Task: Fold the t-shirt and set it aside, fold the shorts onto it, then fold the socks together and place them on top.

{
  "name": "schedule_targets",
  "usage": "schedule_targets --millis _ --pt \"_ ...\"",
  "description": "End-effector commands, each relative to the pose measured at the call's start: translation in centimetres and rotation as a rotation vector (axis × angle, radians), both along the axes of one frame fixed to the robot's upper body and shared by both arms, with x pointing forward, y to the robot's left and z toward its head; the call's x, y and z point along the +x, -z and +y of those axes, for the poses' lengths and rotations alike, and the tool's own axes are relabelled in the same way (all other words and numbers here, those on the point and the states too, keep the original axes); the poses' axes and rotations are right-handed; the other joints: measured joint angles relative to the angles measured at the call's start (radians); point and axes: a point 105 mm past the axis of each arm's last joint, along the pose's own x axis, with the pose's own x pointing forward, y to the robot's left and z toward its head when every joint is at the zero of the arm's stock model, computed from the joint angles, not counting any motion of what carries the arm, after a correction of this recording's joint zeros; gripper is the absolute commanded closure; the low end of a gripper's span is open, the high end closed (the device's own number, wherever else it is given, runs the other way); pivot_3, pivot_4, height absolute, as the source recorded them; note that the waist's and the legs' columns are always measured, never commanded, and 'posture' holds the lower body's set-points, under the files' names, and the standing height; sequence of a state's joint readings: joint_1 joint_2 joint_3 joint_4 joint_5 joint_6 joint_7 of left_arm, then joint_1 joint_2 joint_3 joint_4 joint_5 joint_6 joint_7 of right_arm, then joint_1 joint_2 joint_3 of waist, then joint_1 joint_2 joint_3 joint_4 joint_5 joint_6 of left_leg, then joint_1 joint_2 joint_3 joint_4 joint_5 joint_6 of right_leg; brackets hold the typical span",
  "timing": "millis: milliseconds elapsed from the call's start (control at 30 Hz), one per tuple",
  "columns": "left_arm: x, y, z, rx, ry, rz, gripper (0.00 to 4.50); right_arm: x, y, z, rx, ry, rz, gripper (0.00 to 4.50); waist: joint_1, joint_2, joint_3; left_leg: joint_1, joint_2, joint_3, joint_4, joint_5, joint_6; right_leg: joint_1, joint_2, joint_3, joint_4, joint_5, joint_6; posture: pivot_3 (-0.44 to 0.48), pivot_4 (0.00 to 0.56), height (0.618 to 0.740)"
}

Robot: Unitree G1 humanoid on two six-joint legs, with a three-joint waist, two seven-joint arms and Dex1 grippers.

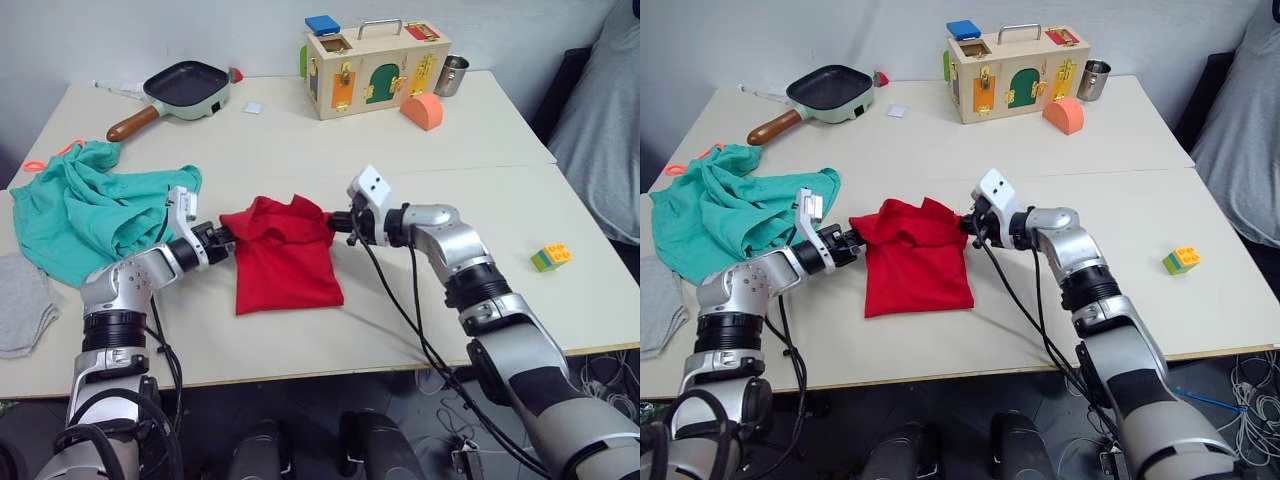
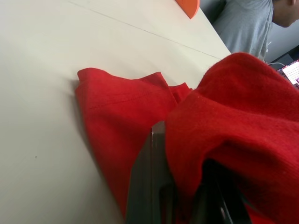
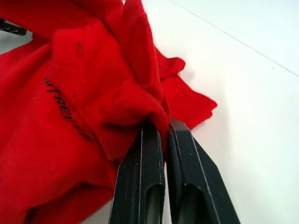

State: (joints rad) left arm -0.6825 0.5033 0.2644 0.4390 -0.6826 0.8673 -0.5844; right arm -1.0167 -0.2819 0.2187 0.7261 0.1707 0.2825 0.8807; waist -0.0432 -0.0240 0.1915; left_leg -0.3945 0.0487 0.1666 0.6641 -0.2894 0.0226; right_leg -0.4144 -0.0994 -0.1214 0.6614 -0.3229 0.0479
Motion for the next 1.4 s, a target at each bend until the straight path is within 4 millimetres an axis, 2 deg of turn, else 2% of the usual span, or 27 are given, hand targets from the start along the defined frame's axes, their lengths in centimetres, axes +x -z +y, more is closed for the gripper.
schedule_targets --millis 33,100,200,300,433,533,567,667,800,867,933,1100,1200,1333,1400 --pt "0.4 -0.5 1.4 0.013 -0.080 -0.031 4.25 1.3 -1.3 -0.6 0.034 0.086 -0.036 3.98 -0.002 0.000 0.000 0.000 0.000 0.000 0.000 0.000 0.000 0.000 0.000 0.000 0.000 0.000 0.000 0.000 0.150 0.740" --pt "0.7 -0.7 1.5 0.014 -0.105 -0.047 3.78 1.7 -1.7 -0.6 0.050 0.107 -0.059 3.52 -0.003 0.000 0.000 0.000 0.000 0.000 0.000 0.000 0.000 0.000 0.000 0.000 0.000 0.000 0.000 0.000 0.150 0.740" --pt "1.2 -1.4 2.1 0.012 -0.159 -0.102 2.90 2.3 -3.4 -1.1 0.090 0.151 -0.152 2.53 -0.007 0.000 0.000 0.000 0.000 0.000 0.000 0.000 0.000 0.000 0.000 0.000 0.000 0.000 0.000 0.000 0.150 0.740" --pt "1.3 -2.0 3.2 0.027 -0.224 -0.164 1.93 3.0 -4.8 -2.5 0.110 0.224 -0.234 1.43 -0.010 0.000 0.000 0.000 0.000 0.000 0.000 0.000 0.000 0.000 0.000 0.000 0.000 0.000 0.000 0.000 0.150 0.740" --pt "0.8 -2.2 4.8 0.204 -0.273 -0.285 0.67 2.2 -6.0 -3.6 0.157 0.186 -0.277 0.05 -0.013 0.000 0.000 0.001 0.000 0.001 -0.002 0.000 -0.001 0.000 0.000 0.001 0.000 0.000 0.000 0.000 0.150 0.740" --pt "-0.7 -2.8 5.0 0.320 -0.210 -0.415 0.65 -0.4 -6.2 -3.5 0.144 0.010 -0.296 0.02 -0.012 0.000 0.000 0.001 0.000 0.002 -0.004 0.000 -0.001 0.000 0.001 0.001 -0.001 0.000 0.000 0.000 0.150 0.740" --pt "-1.4 -2.7 4.8 0.378 -0.164 -0.442 0.65 -1.6 -5.7 -3.4 0.103 -0.066 -0.305 0.02 -0.011 0.000 0.000 0.001 0.000 0.002 -0.004 0.000 -0.001 -0.001 0.001 0.001 -0.002 0.000 0.000 0.000 0.150 0.740" --pt "-4.0 -2.7 4.0 0.557 -0.001 -0.600 0.11 -5.8 -4.1 -3.1 -0.004 -0.310 -0.356 0.00 -0.010 0.000 0.000 0.002 0.000 0.003 -0.006 -0.001 -0.002 -0.001 0.001 0.002 -0.003 0.000 0.000 0.000 0.150 0.740" --pt "-7.8 -2.2 1.7 0.606 0.267 -0.709 0.03 -9.5 -1.7 -2.5 -0.046 -0.470 -0.340 0.00 -0.009 0.000 0.000 0.004 0.000 0.003 -0.007 -0.001 -0.002 0.000 0.000 0.003 -0.005 0.000 0.000 0.000 0.150 0.740" --pt "-9.6 -0.9 0.6 0.658 0.420 -0.716 0.03 -10.5 0.0 -2.1 -0.077 -0.501 -0.331 0.00 -0.010 0.000 0.000 0.005 0.000 0.004 -0.007 -0.001 -0.002 0.000 0.000 0.004 -0.006 0.000 0.000 0.000 0.150 0.740" --pt "-10.3 0.2 0.0 0.700 0.492 -0.704 0.03 -10.9 1.4 -1.7 -0.113 -0.509 -0.339 0.00 -0.009 0.000 0.000 0.007 0.000 0.004 -0.009 -0.001 -0.003 0.001 0.000 0.004 -0.006 0.000 0.000 0.000 0.150 0.740" --pt "-10.1 2.7 -1.1 0.754 0.496 -0.653 0.03 -10.2 3.1 -0.3 -0.155 -0.466 -0.387 0.00 -0.008 0.000 0.000 0.007 0.000 0.004 -0.010 -0.001 -0.003 0.000 -0.001 0.004 -0.006 0.000 -0.001 0.000 0.150 0.740" --pt "-9.9 4.1 -1.4 0.804 0.493 -0.617 0.00 -9.9 3.9 0.6 -0.188 -0.472 -0.419 0.57 -0.009 0.000 0.000 0.007 0.000 0.004 -0.010 -0.001 -0.003 0.000 -0.001 0.004 -0.006 0.000 -0.001 0.000 0.150 0.740" --pt "-9.5 5.3 -1.0 0.879 0.482 -0.591 0.00 -10.0 5.5 0.8 -0.321 -0.552 -0.512 1.93 -0.009 0.000 0.000 0.007 0.000 0.004 -0.010 -0.001 -0.003 0.000 -0.001 0.004 -0.006 0.000 -0.001 0.000 0.150 0.740" --pt "-9.2 5.4 -0.7 0.898 0.451 -0.579 0.00 -9.4 5.9 0.7 -0.357 -0.540 -0.528 2.58 -0.009 0.000 0.000 0.008 0.000 0.005 -0.009 0.000 -0.002 0.001 -0.001 0.004 -0.006 0.000 -0.001 0.000 0.150 0.740"
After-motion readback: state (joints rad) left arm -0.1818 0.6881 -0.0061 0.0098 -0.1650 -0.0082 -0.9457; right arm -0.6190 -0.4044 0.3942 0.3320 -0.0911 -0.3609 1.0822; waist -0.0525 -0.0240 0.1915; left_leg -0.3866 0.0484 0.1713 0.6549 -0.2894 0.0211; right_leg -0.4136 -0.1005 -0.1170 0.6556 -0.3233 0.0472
